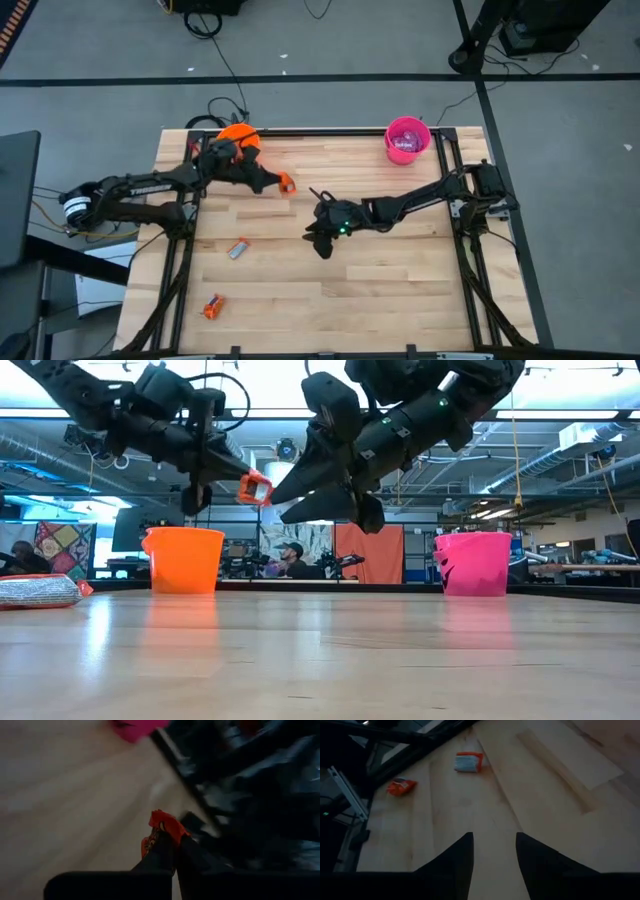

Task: Sort candy by brand, put in halloween buckets
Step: Put the orange chocolate bar into the orange bucket

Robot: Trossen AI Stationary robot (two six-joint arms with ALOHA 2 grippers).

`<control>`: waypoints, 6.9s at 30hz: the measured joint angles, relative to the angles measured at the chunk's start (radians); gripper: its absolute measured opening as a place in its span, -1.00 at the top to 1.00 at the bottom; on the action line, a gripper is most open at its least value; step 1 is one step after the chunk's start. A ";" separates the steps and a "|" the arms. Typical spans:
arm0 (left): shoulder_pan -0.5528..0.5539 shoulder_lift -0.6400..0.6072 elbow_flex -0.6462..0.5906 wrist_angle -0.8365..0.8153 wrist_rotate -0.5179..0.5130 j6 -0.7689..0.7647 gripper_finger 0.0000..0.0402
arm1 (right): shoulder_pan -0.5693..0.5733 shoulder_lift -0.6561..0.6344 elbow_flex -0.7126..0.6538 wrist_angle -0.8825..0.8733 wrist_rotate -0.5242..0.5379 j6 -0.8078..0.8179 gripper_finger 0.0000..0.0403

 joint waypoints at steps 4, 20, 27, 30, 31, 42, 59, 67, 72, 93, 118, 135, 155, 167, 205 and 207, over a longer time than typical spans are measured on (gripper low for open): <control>0.048 -0.020 0.113 -0.277 -0.098 0.197 0.98 | 0.003 0.000 0.000 0.002 0.001 0.000 0.22; 0.286 -0.012 0.390 -0.899 -0.652 0.622 0.97 | 0.037 0.000 0.000 0.028 0.090 -0.068 0.22; 0.402 0.061 0.389 -0.927 -0.584 0.569 0.67 | 0.032 0.000 0.000 -0.007 0.134 0.032 0.21; 0.418 0.095 0.389 -0.924 -0.577 0.581 0.39 | 0.026 0.000 0.000 -0.010 0.134 0.032 0.21; 0.423 0.102 0.389 -0.925 -0.576 0.589 0.29 | 0.025 0.000 0.000 -0.011 0.134 0.032 0.21; 0.411 0.111 0.513 -1.106 -0.368 0.622 -0.07 | 0.026 0.000 0.000 -0.038 0.052 -0.017 0.20; -0.113 -0.007 0.606 -1.510 -0.342 0.382 0.02 | -0.028 0.000 0.000 -0.064 0.070 -0.216 0.20; -0.431 -0.017 0.570 -1.432 -0.365 0.147 0.01 | -0.092 0.000 0.000 -0.063 0.029 -0.265 0.20; -0.556 -0.016 0.436 -1.339 -0.374 0.046 0.01 | -0.113 0.000 0.000 -0.047 0.026 -0.276 0.20; -0.725 -0.015 -0.050 -0.941 -0.339 -0.245 0.02 | -0.110 0.000 0.000 -0.041 -0.007 -0.299 0.21; -0.714 -0.015 -0.053 -0.597 -0.274 -0.213 0.93 | -0.109 0.000 0.000 -0.041 0.000 -0.264 0.21; -0.328 -0.016 -0.006 -0.399 0.033 0.047 0.94 | -0.091 0.000 0.000 -0.041 0.000 -0.129 0.21; 0.210 0.004 0.386 -0.766 -0.223 0.502 0.95 | 0.001 0.000 0.000 -0.041 0.080 -0.034 0.21; 0.372 0.144 0.526 -1.021 -0.489 0.629 0.83 | 0.010 0.000 0.000 -0.042 0.140 -0.008 0.22; -0.122 0.026 0.512 -1.405 -0.411 0.593 0.06 | 0.003 -0.001 0.000 -0.033 0.458 0.280 0.23; -0.177 0.013 0.479 -1.394 -0.430 0.556 0.06 | 0.002 -0.001 0.000 -0.033 0.466 0.308 0.23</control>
